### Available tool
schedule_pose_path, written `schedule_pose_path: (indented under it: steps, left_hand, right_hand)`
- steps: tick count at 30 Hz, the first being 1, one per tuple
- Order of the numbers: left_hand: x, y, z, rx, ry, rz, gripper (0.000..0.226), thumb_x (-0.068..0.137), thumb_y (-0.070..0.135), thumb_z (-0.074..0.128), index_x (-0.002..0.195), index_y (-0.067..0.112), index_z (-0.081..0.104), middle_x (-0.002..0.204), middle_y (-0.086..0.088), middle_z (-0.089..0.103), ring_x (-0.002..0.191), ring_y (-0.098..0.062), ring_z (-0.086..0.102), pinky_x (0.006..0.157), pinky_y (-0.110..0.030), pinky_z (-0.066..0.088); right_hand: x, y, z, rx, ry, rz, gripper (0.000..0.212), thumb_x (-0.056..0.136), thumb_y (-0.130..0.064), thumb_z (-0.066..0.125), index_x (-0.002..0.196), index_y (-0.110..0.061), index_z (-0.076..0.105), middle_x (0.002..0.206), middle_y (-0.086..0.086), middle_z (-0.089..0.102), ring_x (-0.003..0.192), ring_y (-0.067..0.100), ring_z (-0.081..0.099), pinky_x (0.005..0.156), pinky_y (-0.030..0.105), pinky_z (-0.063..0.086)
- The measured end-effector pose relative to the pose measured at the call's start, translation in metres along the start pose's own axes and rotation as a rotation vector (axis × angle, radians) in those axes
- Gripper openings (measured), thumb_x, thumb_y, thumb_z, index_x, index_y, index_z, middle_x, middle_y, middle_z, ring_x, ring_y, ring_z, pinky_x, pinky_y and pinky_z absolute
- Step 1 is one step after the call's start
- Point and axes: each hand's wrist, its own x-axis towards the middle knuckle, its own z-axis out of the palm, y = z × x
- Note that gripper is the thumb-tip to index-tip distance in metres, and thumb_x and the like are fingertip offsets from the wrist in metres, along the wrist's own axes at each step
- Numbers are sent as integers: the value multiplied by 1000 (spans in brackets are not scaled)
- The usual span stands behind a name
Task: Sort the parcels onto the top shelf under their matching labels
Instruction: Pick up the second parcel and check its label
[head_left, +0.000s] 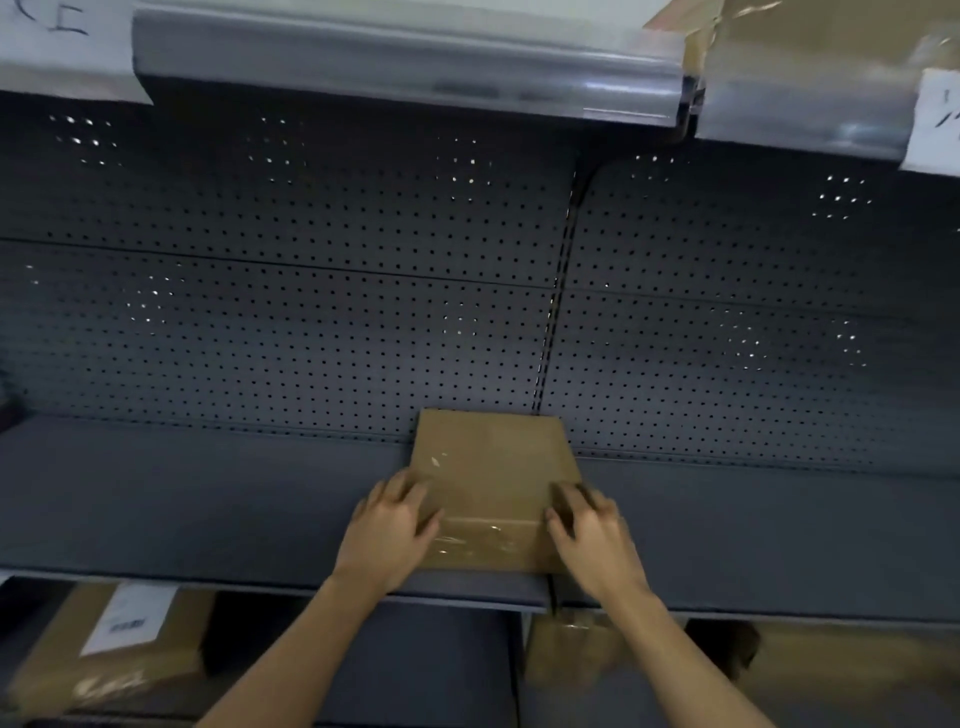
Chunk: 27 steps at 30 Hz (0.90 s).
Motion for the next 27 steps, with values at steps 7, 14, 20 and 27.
schedule_pose_path:
  steps: [7,14,20,27]
  left_hand:
    - [4,-16,13,-700,-175,-202,76,82,74,52,150,51,28,161,4,35,145,-17,35,119,-43,31]
    - [7,-3,10,-964,-114,-342,64,98,40,58,155,37,29,149,12,45,138,-11,42,117,-32,30]
    - [0,-4,10,-1051,-38,-367,61,99,26,59,154,32,33,143,13,50,135,-12,46,118,-36,33]
    - [-8,2,-11,-1136,74,-327,57,98,24,59,152,28,40,144,9,55,130,-9,52,116,-41,38]
  right_hand:
    - [15,2,8,498,-107,272,71,98,-44,54,157,-14,28,137,10,55,128,35,51,95,37,47]
    - [18,2,11,890,-105,495,60,93,-39,65,145,-11,50,134,8,64,119,27,59,105,42,46]
    - [8,1,7,1052,-87,446,68,92,-40,66,153,-25,42,138,-2,59,126,21,55,111,41,42]
    - [6,-11,-9,1381,3,392,62,93,-24,68,151,-26,44,134,-5,63,124,19,59,112,49,42]
